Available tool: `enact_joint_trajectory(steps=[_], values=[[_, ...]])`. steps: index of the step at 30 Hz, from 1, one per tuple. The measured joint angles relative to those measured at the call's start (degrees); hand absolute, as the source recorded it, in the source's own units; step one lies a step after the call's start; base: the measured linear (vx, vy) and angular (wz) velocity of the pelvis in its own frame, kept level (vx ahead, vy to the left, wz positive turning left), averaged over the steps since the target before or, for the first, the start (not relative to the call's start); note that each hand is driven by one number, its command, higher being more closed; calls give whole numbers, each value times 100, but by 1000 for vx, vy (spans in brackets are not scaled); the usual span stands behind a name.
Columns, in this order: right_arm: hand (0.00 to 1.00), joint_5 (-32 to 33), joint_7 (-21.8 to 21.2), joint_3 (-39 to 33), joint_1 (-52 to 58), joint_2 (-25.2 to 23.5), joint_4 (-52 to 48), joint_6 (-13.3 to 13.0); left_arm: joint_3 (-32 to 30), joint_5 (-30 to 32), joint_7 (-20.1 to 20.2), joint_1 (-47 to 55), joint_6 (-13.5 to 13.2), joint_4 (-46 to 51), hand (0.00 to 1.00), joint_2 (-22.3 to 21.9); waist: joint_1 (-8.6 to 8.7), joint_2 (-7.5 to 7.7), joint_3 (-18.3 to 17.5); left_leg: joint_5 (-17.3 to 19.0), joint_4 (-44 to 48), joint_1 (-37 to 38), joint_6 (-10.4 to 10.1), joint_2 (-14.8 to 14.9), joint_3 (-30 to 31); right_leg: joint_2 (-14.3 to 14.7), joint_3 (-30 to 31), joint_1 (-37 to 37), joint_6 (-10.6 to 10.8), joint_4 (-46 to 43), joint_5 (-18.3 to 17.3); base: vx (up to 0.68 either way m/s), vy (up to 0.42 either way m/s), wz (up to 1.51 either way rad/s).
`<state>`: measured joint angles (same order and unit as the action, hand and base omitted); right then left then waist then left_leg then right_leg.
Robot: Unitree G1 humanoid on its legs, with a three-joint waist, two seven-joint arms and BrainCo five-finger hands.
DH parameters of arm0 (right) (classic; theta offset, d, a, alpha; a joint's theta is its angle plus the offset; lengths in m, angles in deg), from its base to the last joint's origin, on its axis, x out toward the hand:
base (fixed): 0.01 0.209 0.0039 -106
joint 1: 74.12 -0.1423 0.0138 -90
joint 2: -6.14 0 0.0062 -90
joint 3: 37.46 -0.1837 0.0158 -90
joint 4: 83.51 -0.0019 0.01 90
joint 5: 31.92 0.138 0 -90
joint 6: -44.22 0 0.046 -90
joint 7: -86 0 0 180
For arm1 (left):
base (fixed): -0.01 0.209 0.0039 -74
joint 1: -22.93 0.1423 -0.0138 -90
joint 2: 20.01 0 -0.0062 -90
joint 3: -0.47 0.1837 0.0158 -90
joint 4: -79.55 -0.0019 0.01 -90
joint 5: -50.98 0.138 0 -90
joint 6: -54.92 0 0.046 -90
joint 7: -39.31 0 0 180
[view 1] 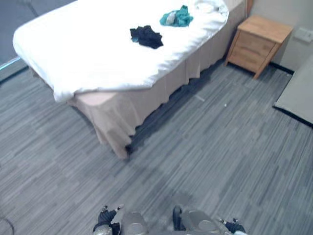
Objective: Tidy the bed and pick cloth on bed and put in laundry
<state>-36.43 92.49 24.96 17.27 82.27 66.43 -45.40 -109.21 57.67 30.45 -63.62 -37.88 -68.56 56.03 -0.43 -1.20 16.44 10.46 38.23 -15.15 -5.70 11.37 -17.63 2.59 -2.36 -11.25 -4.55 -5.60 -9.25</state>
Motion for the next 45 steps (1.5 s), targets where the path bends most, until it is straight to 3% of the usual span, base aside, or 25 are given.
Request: enact_joint_trajectory(steps=[1, 2, 3, 4, 5, 6, 7, 8, 9, 10, 11, 13, 16, 18, 19, 20, 21, 22, 23, 25, 27, 30, 35, 40, 45], values=[[0, 0, -2, -25, 0, 12, 5, -5, 7, 0, -3, 6, 2, -4, 0, 4, -33, 0, -1, -35, -519, -10, 4, -135, -157, -33, 6, -142, 60, 105, -38, 626, 45, -20], [0, -2, -6, -109, 25, 81, 53, -11, 167, 1, 0, 62, -3, -92, 0, 17, -51, -82, -58, -413, -1974, 71, 87, -373, -708, -39, -1, -437, 223, 317, -181, 542, 93, -10], [0, -4, -11, -108, 28, 86, 53, -9, 224, 3, 6, 110, 0, -120, 0, 21, -57, -106, -75, -531, -2201, 62, 196, -373, -987, -22, 8, -524, 223, 309, -323, 665, 164, -25], [0, -10, -24, -99, 28, 66, 54, -4, 265, 3, 17, 198, 5, -183, 0, 34, -78, -86, -77, -755, -2169, 50, 670, -392, -1162, -25, 40, -619, 182, 194, -581, 577, 166, -27], [0, -15, -27, -48, 60, -21, 146, -2, 257, 4, 48, 273, 51, -360, 0, 126, -48, 99, -214, -765, -1909, 77, 1355, -549, -1168, -158, 107, -611, 399, -340, -880, 485, 134, -8], [0, -39, -40, -49, 68, -21, 222, -2, 283, 4, 68, 276, 61, -430, 0, 183, -14, 212, -294, -665, -1923, 93, 1405, -627, -1152, -231, 39, -393, 515, -825, -931, 647, 161, 31], [0, -70, -49, -63, 71, -24, 408, 1, 357, 3, 114, 261, 54, -453, 0, 278, -16, 262, -351, -506, -1957, 205, 1348, -778, -922, -308, -16, 132, 1150, -2137, -832, 642, 171, 91], [0, -75, -45, -71, 141, -52, 552, 11, 481, 7, 123, 206, 56, -455, 0, 324, 28, 296, -350, -397, -2032, 391, 1321, -910, -521, -333, -32, 692, 2018, -3505, -176, 630, 164, 118], [0, -75, -50, -74, 172, -56, 597, 14, 586, 8, 119, 177, 67, -455, 0, 376, 75, 326, -351, -368, -2116, 534, 1308, -1003, -318, -397, -41, 954, 2016, -4176, -116, 598, 93, 164], [0, -79, -52, -48, 192, -52, 642, 17, 674, 1, 121, 172, 102, -464, 0, 420, 139, 375, -350, -359, -2367, 945, 1294, -1199, -8, -600, -161, 1289, 1938, -4893, -381, 714, 62, 160], [0, -82, -50, 60, 250, -22, 613, 6, 758, 1, 119, 185, 118, -465, 0, 407, 124, 318, -332, -389, -2674, 1437, 1248, -1288, 226, -802, -287, 1477, 1670, -4828, -654, 703, 43, 143], [0, -85, -55, 161, 239, 66, 530, -24, 787, 2, 118, 155, 122, -439, 0, 343, 113, 194, -367, -405, -2920, 1865, 1218, -1261, 683, -871, -226, 1732, 1298, -3882, -855, 531, -57, 132], [0, -54, -55, 157, 229, 55, 379, -61, 806, 7, 116, 77, 90, -434, 0, 321, 128, 105, -434, -350, -3075, 2041, 930, -1168, 1313, -868, 611, 2077, 1303, -2050, -661, 458, -169, 151], [0, -2, -51, 111, 250, -17, 392, -29, 701, 8, 112, 74, 107, -434, 0, 354, 92, 263, -511, -171, -3103, 2171, 636, -1121, 1523, -1114, 965, 2151, 1226, -922, 98, 464, -314, 141], [0, 13, -46, 72, 295, -92, 393, -10, 536, 8, 112, 165, 108, -426, 0, 373, 60, 387, -582, -78, -3099, 2253, 485, -1144, 1527, -1236, 978, 2152, 1222, -604, 794, 342, -296, 74], [0, 49, -46, 51, 356, -212, 398, -2, 358, 10, 110, 233, 109, -418, 0, 447, 23, 671, -666, 27, -3106, 2356, 334, -1225, 1534, -1357, 992, 2151, 1251, -565, 1538, 388, -426, 62], [0, 57, -53, -2, 361, -147, 454, 1, 69, 12, 96, 342, 138, -440, 0, 292, -44, 434, -702, 184, -3113, 2502, 142, -938, 1520, -1201, 788, 1987, 1317, -726, 1031, 392, -466, 51], [0, 56, -55, -84, 379, -56, 443, -14, -31, 9, 105, 341, 129, -431, 0, 188, -33, 323, -746, 180, -3130, 2469, 119, -761, 1507, -1079, 624, 1879, 1265, -558, 1010, 406, -497, 53], [0, 56, -52, -94, 363, 49, 432, -6, -119, -10, 99, 336, 132, -433, 0, 48, -25, 91, -765, 142, -3211, 2491, 40, -546, 1521, -924, 411, 1752, 1175, -420, 1006, 220, -276, 49], [0, 58, -48, -118, 365, 72, 438, -3, -139, -176, 76, 288, 124, -395, 0, -6, -22, -10, -803, 10, -3348, 2501, -149, -411, 1581, -819, 255, 1724, 1074, -417, 945, 128, -192, 41], [0, 65, -41, -126, 365, 74, 429, -8, -212, -400, -43, 269, 117, 33, 0, -55, -9, -43, -824, -119, -3437, 2513, -169, -318, 1593, -755, 117, 1664, 1007, -395, 911, 77, -167, 33], [0, 74, 29, -87, 419, 63, 379, -56, -340, -671, -421, 429, -55, 1671, 0, -57, -37, 2, -844, -149, -3504, 2477, -176, -227, 1605, -695, -22, 1570, 927, -215, 967, 4, -81, 21], [0, 103, 99, 83, 864, 43, 336, -202, -579, -630, -1115, 255, -528, 4318, 0, 892, -30, 5, -979, -139, -3611, 2382, -172, -271, 1523, -699, -53, 1416, 964, 377, 1339, -43, 14, 2], [0, 81, 92, 139, 1138, 119, 159, -191, -490, -362, -1425, -533, -713, 4930, 0, 1448, 71, -83, -1047, -137, -3602, 2329, -165, -367, 1399, -748, 76, 1305, 978, 869, 1674, -32, 27, -12], [0, 40, 82, 135, 1115, 155, -78, -194, 443, 70, -1366, -1391, -638, 4891, 0, 1931, 266, -157, -991, -136, -3511, 1968, -169, -405, 1124, -739, 371, 1729, 960, 980, 1894, -50, 3, -28]])
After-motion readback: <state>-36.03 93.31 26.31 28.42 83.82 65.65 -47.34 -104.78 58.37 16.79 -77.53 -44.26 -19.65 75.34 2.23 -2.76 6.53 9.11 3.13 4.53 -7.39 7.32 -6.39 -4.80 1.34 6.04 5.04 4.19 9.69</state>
